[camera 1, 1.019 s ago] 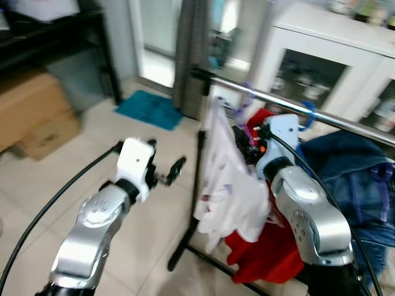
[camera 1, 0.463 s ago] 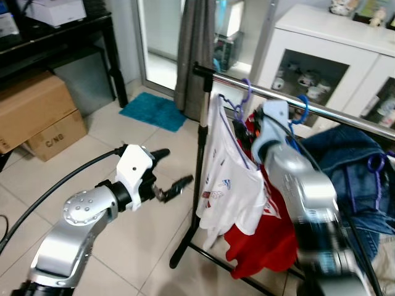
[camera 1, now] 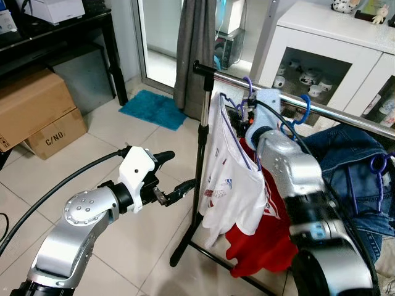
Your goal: Hang hanger
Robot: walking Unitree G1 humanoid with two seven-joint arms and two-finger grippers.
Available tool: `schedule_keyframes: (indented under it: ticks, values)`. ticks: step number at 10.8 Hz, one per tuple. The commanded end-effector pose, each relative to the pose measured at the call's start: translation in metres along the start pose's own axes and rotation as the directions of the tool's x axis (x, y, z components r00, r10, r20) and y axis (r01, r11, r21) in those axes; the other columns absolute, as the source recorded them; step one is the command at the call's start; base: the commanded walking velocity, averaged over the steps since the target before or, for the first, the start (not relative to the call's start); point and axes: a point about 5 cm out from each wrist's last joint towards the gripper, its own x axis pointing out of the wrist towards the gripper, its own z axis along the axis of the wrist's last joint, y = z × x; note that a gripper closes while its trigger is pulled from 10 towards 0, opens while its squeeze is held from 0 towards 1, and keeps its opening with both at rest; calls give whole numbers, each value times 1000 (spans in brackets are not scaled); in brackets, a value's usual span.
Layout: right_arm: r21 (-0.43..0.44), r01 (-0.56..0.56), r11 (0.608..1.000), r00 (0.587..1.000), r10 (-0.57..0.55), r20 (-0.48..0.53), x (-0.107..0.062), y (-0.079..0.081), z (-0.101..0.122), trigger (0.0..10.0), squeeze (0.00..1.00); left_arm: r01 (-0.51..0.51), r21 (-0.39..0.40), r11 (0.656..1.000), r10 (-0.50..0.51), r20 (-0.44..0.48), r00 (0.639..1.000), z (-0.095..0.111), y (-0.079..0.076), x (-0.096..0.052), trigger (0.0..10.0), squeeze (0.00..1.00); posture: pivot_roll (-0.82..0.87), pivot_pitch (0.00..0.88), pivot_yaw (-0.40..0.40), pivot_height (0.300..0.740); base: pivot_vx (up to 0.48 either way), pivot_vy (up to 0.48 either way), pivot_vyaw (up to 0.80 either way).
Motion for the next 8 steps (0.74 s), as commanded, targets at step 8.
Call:
schedule_keyframes:
  ticks: [8]
  values:
    - [-37, -31, 999, 999, 32, 33, 9, 1, 1, 0, 0, 19, 30, 999, -19, 3, 1000, 1, -1, 3, 10000, 0, -57, 13, -71, 740, 0, 0, 0]
